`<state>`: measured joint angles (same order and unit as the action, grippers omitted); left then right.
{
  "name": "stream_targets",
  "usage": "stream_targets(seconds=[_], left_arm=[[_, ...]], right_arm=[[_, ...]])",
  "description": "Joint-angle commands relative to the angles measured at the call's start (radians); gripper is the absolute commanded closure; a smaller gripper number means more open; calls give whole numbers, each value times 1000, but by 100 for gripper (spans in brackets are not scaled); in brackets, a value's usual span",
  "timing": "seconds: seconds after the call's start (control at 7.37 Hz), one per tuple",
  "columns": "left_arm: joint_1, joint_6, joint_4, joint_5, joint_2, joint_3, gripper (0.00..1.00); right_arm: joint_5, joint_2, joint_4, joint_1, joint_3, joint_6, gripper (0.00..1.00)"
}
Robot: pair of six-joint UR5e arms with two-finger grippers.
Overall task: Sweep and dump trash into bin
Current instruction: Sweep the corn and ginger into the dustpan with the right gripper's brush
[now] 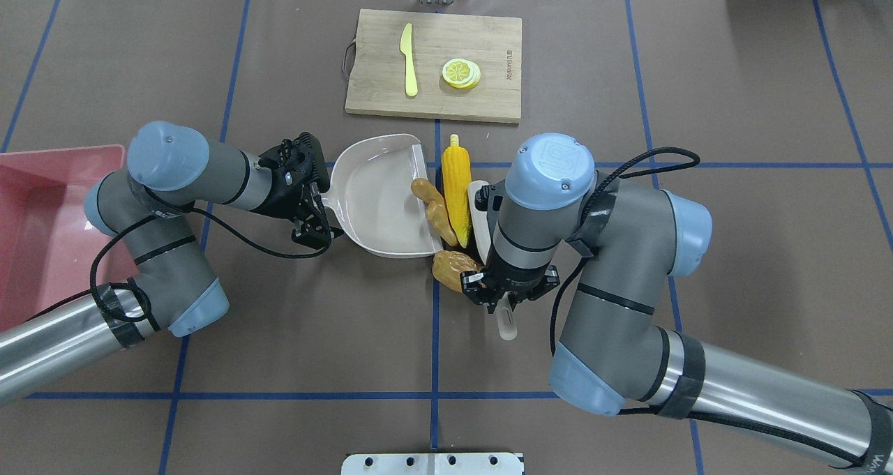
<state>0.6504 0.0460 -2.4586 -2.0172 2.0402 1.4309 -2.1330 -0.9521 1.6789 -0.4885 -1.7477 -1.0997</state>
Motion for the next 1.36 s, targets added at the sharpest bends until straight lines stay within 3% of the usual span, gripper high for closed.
stream_targets(seconds=[0.0,0.27,0.68,0.81,0.95,1.22], left_arm=[[0,-2,3,2,-1,2,2],[0,-3,3,2,-2,2,8],[0,-6,16,0,-3,2,41],[0,-6,16,0,-2,2,56],[0,-8,16,0,-2,5,72],[2,-63,23,0,-5,6,96]], right_arm=[[10,85,-1,1,66,1,100],[10,163,2,5,114,-5,100],[-13,217,15,-7,146,-3,100],[-49,220,86,-27,117,-3,100],[-48,196,202,-28,20,-3,100],[-47,65,298,-38,-158,-34,100]])
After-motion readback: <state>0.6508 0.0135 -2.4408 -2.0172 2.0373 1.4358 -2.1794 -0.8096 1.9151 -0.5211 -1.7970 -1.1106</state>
